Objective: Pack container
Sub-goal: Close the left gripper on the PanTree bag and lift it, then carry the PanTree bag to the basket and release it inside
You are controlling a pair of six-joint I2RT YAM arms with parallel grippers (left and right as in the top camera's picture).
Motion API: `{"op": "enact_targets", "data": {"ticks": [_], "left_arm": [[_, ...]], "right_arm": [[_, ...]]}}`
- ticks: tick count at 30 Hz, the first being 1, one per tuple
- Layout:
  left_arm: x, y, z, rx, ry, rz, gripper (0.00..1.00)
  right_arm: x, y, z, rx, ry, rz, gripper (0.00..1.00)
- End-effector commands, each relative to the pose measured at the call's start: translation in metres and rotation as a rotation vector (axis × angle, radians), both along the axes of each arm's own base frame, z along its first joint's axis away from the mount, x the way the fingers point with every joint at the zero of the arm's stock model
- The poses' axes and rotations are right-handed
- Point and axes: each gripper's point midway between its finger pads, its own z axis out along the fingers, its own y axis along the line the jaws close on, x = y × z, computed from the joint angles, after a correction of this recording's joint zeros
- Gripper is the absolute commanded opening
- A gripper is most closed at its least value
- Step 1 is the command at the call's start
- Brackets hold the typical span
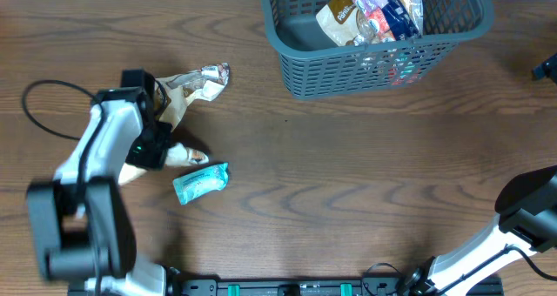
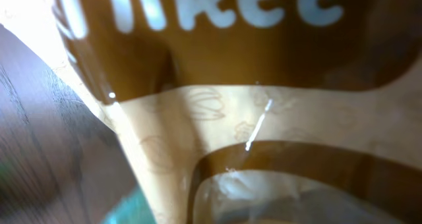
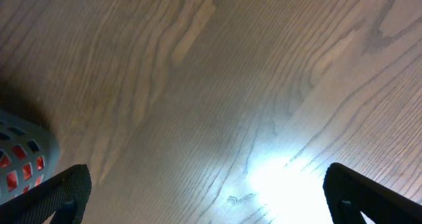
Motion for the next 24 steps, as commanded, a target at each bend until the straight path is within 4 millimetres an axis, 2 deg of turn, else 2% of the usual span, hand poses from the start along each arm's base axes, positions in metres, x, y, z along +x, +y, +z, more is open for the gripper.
{"op": "enact_targets", "data": {"ticks": [1,4,8,11,15,19,24], "left_arm": [[0.022,-0.005,0.090,0.116,-0.282,-0.158,0.06],[0.026,-0.009,0.158,0.224,-0.478,-0.204,0.05],[0.032,-0.022,0.233,0.273,-0.700,-0.258,0.06],[0.048,-0.050,0.279,0.221,-0.863,-0.322,0.06],[0.080,-0.104,0.330,0.115,-1.104,-0.403,0.06],[0.111,-0.157,0.358,0.049,-1.256,-0.462,0.05],[0.146,-0.212,0.362,-0.009,-1.305,-0.520,0.05]], "right_arm": [[0.000,0.001,0.000,0.005,-0.007,-0.011,0.99],[0.001,0.001,0.000,0.005,-0.007,-0.010,0.99],[0.000,0.001,0.000,0.005,-0.007,-0.011,0.99],[0.000,0.001,0.000,0.005,-0.007,-0.011,0.99],[0.001,0.001,0.000,0.005,-0.007,-0.010,0.99],[0.001,0.001,0.000,0.005,-0.007,-0.010,0.99],[0.000,0.001,0.000,0.005,-0.007,-0.011,0.99]]}}
